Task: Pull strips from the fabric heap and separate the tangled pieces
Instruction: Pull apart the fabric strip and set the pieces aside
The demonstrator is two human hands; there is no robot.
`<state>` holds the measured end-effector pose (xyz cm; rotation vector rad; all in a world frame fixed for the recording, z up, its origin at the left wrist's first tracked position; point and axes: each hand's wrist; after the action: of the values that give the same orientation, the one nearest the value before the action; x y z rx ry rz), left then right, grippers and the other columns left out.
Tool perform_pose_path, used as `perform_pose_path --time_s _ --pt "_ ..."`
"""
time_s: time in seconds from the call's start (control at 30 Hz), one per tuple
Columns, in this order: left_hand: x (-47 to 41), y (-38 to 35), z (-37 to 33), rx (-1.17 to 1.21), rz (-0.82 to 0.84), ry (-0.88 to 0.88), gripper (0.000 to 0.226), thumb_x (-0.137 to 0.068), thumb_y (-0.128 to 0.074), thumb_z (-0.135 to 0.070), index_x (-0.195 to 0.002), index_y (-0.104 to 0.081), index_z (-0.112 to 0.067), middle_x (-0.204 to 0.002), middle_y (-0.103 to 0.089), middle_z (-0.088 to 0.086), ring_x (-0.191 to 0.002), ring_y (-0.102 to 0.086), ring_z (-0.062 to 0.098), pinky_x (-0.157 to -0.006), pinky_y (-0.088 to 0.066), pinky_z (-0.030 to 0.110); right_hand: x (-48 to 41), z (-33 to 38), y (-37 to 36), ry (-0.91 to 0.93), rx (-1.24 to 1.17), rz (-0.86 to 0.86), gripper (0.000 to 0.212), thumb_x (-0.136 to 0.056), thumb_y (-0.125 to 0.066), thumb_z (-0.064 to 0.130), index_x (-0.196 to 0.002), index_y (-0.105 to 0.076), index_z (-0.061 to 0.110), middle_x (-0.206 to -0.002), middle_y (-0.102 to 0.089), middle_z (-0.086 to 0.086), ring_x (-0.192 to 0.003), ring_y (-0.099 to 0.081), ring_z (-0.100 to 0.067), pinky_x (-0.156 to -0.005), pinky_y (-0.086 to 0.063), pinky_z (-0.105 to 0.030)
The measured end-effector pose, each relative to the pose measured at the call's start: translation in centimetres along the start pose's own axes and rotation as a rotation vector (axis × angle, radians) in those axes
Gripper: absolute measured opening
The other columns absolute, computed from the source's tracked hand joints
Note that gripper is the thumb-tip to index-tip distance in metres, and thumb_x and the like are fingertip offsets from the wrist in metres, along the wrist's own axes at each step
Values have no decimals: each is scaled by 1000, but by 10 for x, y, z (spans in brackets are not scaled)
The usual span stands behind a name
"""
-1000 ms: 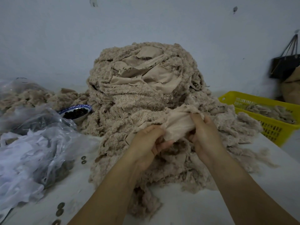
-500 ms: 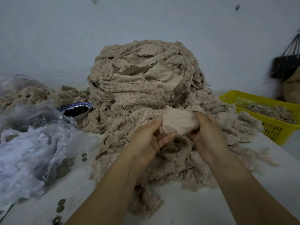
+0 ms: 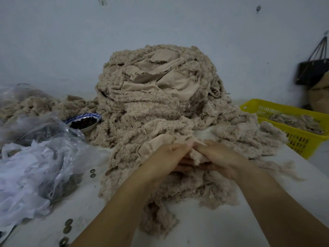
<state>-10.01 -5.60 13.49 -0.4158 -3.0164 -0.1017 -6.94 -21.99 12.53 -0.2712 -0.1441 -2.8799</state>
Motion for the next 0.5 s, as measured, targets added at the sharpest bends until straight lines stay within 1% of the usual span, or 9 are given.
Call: perform_pose_path --time_s 0.03,0.1,0.17,0.2,0.23,0.27,0.37,0.47,0.5 --pt "1 3 1 -74 10 -7 31 -101 -56 -34 -108 -72 -9 -101 -77 4 -93 -74 13 -82 -60 27 -4 2 10 76 -127 -87 19 -97 -58 25 -94 -75 17 -89 -76 -7 -68 -71 -14 -56 -54 -24" --pt "2 13 2 -264 4 -39 31 -98 -58 -43 -109 -73 -19 -104 -76 -7 -96 -72 9 -89 -57 27 -9 10 37 286 -631 -256 24 -101 -51 25 -93 -72 17 -87 -69 -5 -63 -63 -12 -57 -52 -23" --pt "3 21 5 -446 13 -56 28 -93 -62 -52 -108 -72 -30 -100 -73 -20 -92 -68 -4 -84 -52 15 -13 9 57 371 -1013 -384 46 -100 -48 52 -124 -60 15 -114 -63 -3 -84 -61 -11 -84 -53 -27" --pt "3 23 7 -538 30 -62 28 -92 -64 -53 -110 -70 -33 -99 -70 -24 -89 -64 -10 -77 -48 7 -14 4 60 321 -1013 -419 64 -95 -48 62 -137 -49 13 -128 -55 -1 -97 -59 -12 -95 -49 -29" --pt "1 24 11 -647 42 -73 32 -90 -66 -53 -115 -68 -33 -101 -66 -26 -90 -61 -10 -73 -44 3 -15 -3 57 253 -888 -432 73 -93 -48 65 -145 -42 14 -133 -49 2 -105 -58 -12 -97 -48 -30" --pt "-1 24 15 -754 57 -83 39 -89 -67 -53 -121 -64 -32 -106 -59 -26 -93 -58 -8 -73 -41 2 -16 -11 51 210 -701 -432 68 -95 -49 62 -144 -44 16 -133 -51 4 -106 -59 -11 -90 -50 -29" --pt "-11 21 34 -1004 69 -110 42 -91 -68 -41 -129 -60 -25 -116 -48 -10 -111 -48 7 -87 -39 16 -15 -24 24 209 -233 -399 32 -99 -55 44 -110 -69 18 -111 -73 2 -92 -71 -11 -70 -51 -23" --pt "-13 20 42 -978 -85 -207 5 -95 -60 -21 -95 -63 -24 -94 -51 -13 -99 -54 10 -72 -36 16 -5 -30 5 318 155 -287 31 -89 -55 64 -93 -69 37 -96 -72 14 -83 -67 0 -66 -49 -15" --pt "-13 20 42 -869 -170 -231 12 -96 -58 -20 -87 -61 -27 -88 -55 -16 -89 -57 4 -67 -37 15 1 -31 -2 355 245 -224 37 -81 -54 77 -92 -67 45 -97 -69 23 -86 -64 6 -66 -47 -10"
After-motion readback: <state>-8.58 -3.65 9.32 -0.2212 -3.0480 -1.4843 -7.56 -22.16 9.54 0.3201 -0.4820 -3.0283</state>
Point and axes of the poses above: each hand's wrist, its own x-axis away from the middle knuckle, its own y-axis out of the back of the hand, z = x × y
